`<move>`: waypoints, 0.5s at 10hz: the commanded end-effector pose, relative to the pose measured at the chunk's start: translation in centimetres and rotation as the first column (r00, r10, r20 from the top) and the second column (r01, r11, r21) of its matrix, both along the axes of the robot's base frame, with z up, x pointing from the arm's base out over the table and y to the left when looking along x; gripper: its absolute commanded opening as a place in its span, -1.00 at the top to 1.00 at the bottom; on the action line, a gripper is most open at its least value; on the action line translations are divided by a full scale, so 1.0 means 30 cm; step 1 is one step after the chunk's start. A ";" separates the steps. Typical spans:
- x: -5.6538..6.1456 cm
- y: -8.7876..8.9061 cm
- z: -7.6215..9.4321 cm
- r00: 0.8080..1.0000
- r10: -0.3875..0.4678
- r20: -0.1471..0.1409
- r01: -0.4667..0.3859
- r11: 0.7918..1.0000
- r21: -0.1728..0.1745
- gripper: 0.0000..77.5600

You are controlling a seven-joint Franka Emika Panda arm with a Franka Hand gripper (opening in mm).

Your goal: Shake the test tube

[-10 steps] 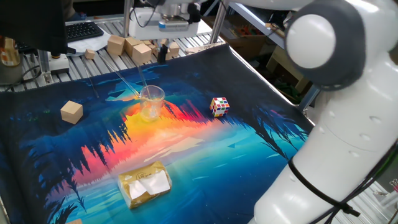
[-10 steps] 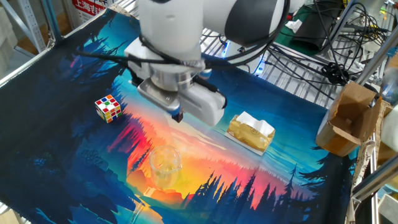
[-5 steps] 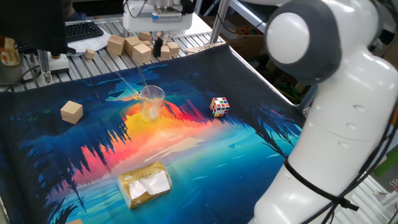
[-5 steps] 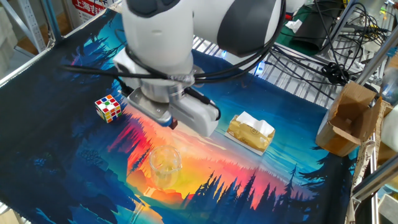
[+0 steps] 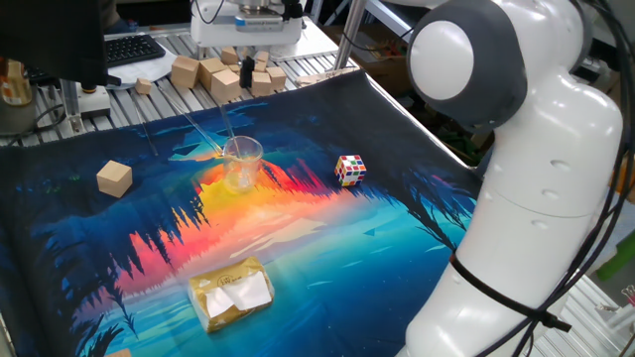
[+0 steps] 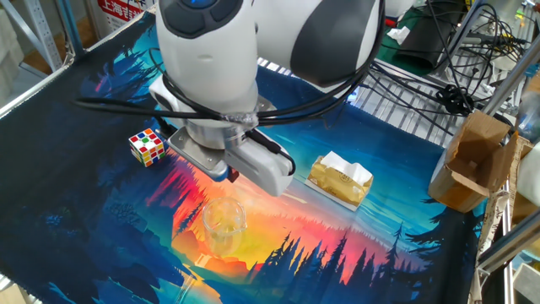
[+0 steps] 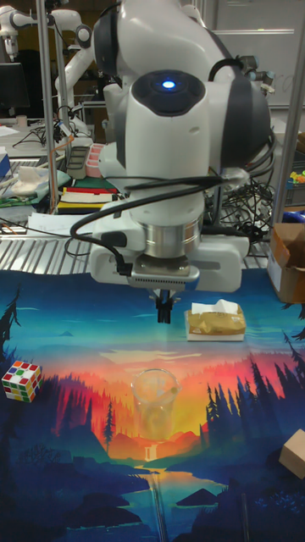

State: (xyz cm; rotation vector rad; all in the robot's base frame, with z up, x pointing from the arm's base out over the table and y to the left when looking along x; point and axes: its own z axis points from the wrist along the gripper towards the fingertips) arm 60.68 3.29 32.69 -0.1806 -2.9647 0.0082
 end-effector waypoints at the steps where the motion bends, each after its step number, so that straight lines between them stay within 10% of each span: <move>1: 0.003 0.005 0.008 1.000 0.001 0.003 -0.001 1.000 -0.004 1.00; 5: 0.003 0.005 0.008 1.000 0.002 0.017 -0.002 1.000 -0.019 1.00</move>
